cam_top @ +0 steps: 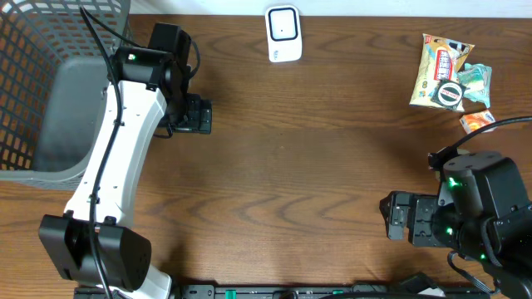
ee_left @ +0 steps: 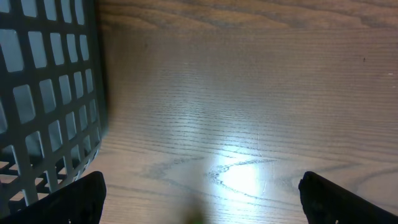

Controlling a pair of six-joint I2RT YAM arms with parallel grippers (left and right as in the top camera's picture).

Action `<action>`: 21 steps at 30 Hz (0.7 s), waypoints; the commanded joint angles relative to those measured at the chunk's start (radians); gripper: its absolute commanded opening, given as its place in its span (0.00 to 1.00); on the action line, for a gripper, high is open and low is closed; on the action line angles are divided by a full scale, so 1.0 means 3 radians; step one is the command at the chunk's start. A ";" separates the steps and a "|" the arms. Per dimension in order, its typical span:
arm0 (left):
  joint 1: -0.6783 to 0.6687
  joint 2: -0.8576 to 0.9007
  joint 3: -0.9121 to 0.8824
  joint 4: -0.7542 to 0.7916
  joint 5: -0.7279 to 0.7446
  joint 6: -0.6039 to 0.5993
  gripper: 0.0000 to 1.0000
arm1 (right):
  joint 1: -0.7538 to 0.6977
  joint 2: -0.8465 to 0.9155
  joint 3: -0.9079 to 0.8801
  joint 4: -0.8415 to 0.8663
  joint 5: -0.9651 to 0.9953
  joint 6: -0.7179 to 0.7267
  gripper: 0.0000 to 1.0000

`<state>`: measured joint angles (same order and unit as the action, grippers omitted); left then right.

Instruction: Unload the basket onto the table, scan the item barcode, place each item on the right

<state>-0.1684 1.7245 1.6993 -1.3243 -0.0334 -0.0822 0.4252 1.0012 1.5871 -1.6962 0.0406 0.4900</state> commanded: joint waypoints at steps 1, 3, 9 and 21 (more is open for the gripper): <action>0.0011 0.0009 -0.0010 -0.0004 -0.0053 -0.0031 0.98 | 0.0032 -0.0003 -0.0014 -0.0005 -0.0006 0.0036 0.99; 0.0011 0.0009 -0.0010 -0.0004 -0.0053 -0.0031 0.98 | 0.0032 -0.0003 -0.0014 -0.0005 -0.0006 0.0036 0.99; 0.0011 0.0009 -0.0010 -0.0004 -0.0053 -0.0031 0.98 | 0.0032 -0.0001 -0.0014 -0.0005 -0.0008 0.0036 0.99; 0.0011 0.0009 -0.0010 -0.0004 -0.0053 -0.0031 0.98 | -0.0261 -0.0006 -0.0014 -0.0005 -0.0006 0.0036 0.99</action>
<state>-0.1684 1.7245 1.6993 -1.3243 -0.0334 -0.0822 0.3775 1.0012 1.5871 -1.6962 0.0380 0.4900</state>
